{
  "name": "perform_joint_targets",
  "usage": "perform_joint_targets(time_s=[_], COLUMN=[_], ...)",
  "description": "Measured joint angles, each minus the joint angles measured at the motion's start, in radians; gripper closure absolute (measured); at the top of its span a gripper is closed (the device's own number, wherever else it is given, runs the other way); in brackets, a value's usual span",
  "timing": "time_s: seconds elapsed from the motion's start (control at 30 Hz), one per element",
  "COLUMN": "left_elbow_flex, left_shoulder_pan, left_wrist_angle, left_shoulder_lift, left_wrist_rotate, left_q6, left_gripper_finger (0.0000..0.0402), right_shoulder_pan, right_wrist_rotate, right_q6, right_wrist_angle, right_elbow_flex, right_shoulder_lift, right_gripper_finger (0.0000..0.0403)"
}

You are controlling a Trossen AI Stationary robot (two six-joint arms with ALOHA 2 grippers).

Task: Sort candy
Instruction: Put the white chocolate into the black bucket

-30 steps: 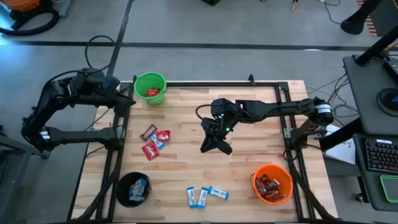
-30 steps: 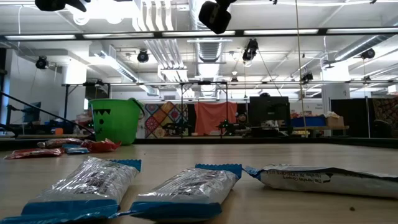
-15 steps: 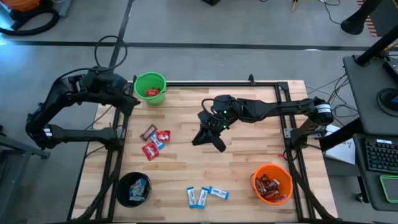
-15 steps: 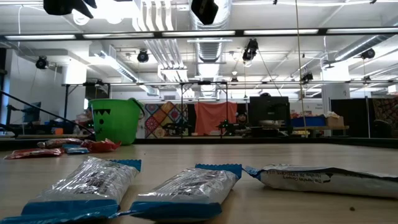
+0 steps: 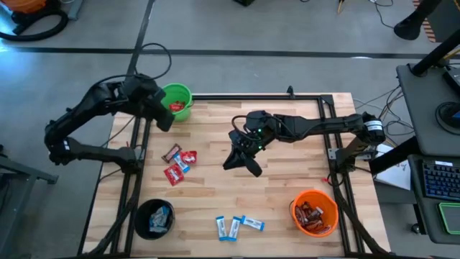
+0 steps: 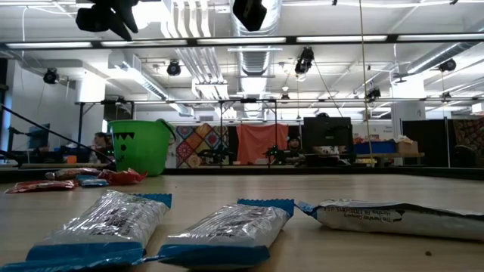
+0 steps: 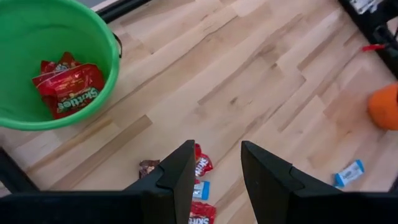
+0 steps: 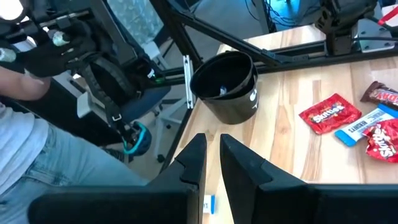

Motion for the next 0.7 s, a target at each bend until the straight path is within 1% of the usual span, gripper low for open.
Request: perform_joint_targets(time_s=[0.07,0.17,0.3,0.43,0.63,0.7], left_elbow_flex=[0.017,0.057,0.122,0.173,0.212,0.220], left_shoulder_pan=[0.000,0.000,0.000,0.000,0.000,0.000], left_wrist_angle=[-0.011,-0.105,-0.185,-0.157,-0.029,0.013], left_shoulder_lift=[0.014,0.024,0.022,0.019,0.022,0.027], left_wrist_rotate=[0.013,0.019,0.020,0.019,0.019,0.016], left_q6=[0.004,0.036,0.035,0.035,0.035,0.063], left_gripper_finger=[0.0288,0.0288,0.0288,0.0288,0.0288,0.0288], right_shoulder_pan=[0.000,0.000,0.000,0.000,0.000,0.000], right_wrist_rotate=[0.000,0.000,0.000,0.001,0.001,0.001], right_q6=[0.000,0.000,-0.014,-0.038,-0.034,-0.024], right_wrist_angle=[-0.002,-0.008,-0.040,-0.082,-0.115,-0.125], right_elbow_flex=[0.000,0.000,0.000,0.000,0.000,0.000], right_shoulder_lift=[0.000,0.000,0.000,0.000,0.000,0.000], right_gripper_finger=[0.0364,0.0364,0.0364,0.0364,0.0364,0.0364])
